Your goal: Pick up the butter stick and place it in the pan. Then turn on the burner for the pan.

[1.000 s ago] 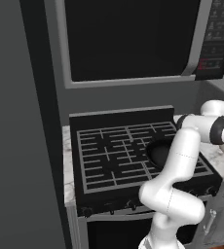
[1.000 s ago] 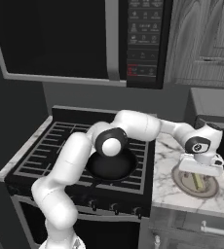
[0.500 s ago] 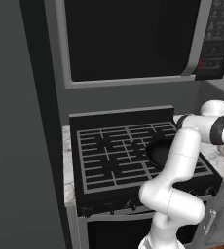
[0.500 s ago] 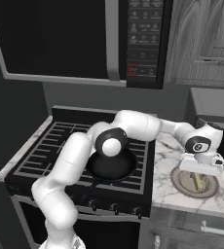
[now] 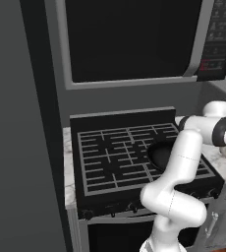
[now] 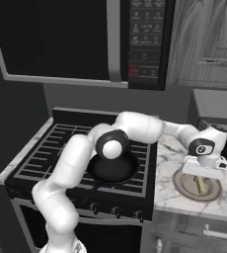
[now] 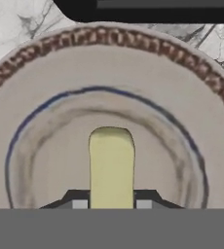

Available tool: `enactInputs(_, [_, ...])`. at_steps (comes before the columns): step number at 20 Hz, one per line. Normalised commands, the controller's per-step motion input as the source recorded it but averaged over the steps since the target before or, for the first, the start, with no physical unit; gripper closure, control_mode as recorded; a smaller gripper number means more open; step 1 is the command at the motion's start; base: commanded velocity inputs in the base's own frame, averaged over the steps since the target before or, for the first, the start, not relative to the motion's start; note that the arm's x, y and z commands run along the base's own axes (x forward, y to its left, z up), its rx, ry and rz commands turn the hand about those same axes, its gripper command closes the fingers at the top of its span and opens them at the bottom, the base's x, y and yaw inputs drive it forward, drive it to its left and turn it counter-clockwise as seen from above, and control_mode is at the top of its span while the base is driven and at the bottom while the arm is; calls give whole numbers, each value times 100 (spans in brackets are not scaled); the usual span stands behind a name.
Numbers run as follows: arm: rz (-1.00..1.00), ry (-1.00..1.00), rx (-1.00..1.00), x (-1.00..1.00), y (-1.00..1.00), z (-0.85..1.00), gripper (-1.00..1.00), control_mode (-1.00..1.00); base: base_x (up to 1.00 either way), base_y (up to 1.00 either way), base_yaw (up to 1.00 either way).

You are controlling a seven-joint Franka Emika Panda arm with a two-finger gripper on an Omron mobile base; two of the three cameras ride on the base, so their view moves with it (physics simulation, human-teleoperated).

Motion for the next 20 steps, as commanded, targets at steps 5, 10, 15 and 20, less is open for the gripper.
enactInputs(5, [0,-1,0,-52,16,31,100,-100,0,0,0])
enactInputs(10, [0,0,0,-48,67,35,100,-100,0,0,0])
enactInputs(15, [0,0,-2,-23,98,49,100,-100,0,0,0])
enactInputs(20, [0,0,-7,-3,100,39,100,-100,0,0,0])
